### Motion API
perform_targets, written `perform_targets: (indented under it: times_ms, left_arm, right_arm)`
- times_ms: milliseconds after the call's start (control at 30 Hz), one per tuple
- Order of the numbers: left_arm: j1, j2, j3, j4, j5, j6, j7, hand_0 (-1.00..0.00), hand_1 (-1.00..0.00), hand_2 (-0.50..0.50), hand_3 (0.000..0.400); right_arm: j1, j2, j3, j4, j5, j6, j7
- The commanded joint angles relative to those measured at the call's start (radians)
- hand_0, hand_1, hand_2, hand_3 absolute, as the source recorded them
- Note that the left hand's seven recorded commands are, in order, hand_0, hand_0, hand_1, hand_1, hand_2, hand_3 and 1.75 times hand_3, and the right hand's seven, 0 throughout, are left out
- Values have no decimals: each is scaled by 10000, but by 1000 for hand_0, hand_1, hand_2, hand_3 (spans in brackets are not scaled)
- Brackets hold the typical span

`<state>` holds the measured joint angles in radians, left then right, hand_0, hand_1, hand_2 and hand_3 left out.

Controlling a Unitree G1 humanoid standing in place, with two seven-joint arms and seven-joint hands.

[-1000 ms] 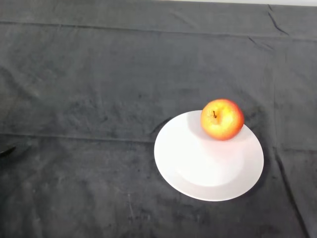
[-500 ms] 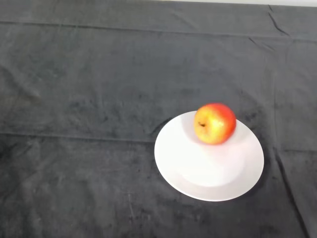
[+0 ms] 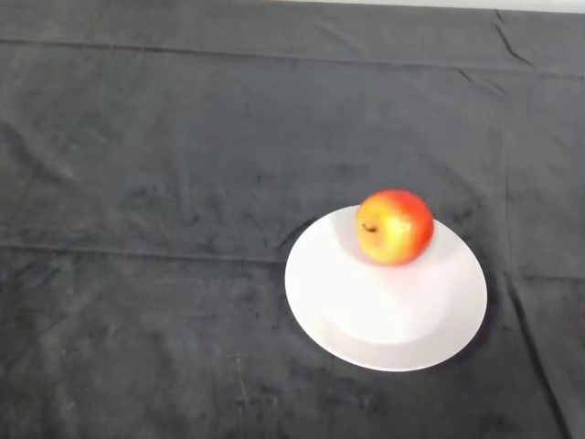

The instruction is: Move the apple to the plate

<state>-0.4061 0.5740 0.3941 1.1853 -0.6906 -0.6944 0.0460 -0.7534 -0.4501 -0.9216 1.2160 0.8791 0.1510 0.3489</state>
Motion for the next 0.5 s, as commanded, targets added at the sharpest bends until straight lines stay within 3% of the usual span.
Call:
perform_targets:
  times_ms: [33,500]
  left_arm:
    - [253,257,229,-120,-67,179,-152,0,0,0,0]
    - [234,173,637,-196,76,435,-557,0,0,0,0]
  right_arm:
    - [203,-244,-126,31,62,19,49]
    - [204,-242,-126,28,62,19,48]
